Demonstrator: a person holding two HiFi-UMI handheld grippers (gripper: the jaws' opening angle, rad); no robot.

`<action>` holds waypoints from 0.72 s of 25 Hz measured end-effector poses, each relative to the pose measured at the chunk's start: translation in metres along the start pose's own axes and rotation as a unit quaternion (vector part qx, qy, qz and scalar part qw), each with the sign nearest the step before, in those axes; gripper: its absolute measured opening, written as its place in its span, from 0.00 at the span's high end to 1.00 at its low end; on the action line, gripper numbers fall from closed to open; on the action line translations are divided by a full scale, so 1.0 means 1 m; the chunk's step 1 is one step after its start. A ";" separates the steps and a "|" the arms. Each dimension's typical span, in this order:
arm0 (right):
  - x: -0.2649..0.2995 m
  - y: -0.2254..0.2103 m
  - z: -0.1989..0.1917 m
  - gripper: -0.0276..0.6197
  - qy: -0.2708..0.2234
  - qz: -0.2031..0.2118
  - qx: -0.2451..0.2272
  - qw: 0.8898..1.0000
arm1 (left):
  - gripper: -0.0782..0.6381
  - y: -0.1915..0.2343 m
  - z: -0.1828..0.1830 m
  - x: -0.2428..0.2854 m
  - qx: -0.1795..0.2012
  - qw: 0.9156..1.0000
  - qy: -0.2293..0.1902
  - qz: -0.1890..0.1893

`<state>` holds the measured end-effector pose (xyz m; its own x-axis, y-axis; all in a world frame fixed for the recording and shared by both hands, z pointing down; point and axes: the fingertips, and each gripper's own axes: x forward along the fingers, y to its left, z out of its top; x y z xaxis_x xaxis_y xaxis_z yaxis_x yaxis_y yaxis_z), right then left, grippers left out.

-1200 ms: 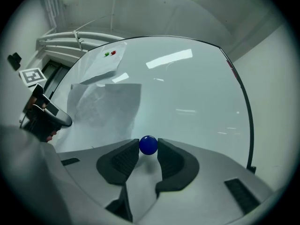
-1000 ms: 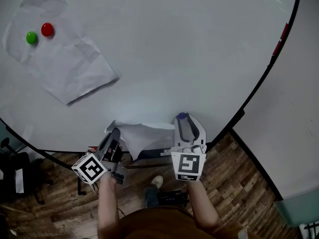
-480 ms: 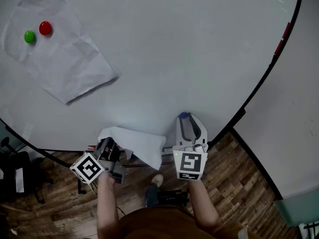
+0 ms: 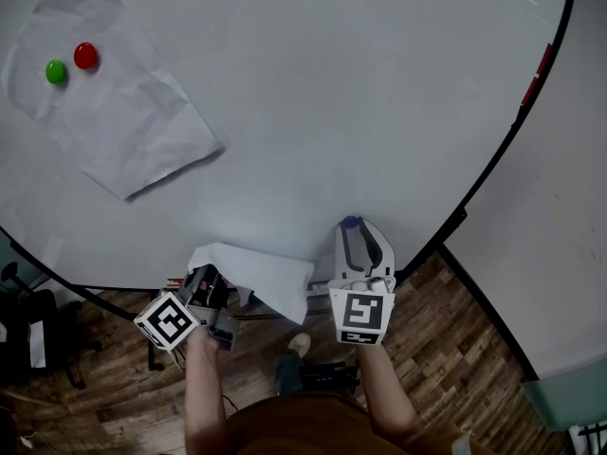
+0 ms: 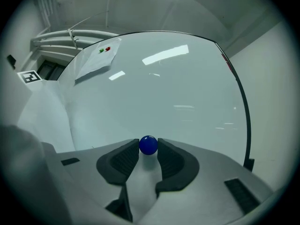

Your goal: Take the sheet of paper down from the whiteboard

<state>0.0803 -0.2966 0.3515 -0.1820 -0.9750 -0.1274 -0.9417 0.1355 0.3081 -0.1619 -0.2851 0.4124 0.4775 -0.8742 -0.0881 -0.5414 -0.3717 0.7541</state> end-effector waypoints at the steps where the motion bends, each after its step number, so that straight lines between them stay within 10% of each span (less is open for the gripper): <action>1: 0.000 0.000 0.000 0.75 0.000 0.000 0.000 1.000 | 0.86 0.001 0.000 0.000 0.001 1.000 0.000 0.002; 18: -0.003 -0.002 -0.008 0.75 0.010 0.008 0.009 1.000 | 0.86 0.001 -0.008 0.006 -0.011 1.000 0.004 0.004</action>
<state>0.0847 -0.2957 0.3593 -0.1917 -0.9759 -0.1044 -0.9437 0.1540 0.2927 -0.1542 -0.2881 0.4183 0.4780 -0.8750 -0.0768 -0.5298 -0.3569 0.7694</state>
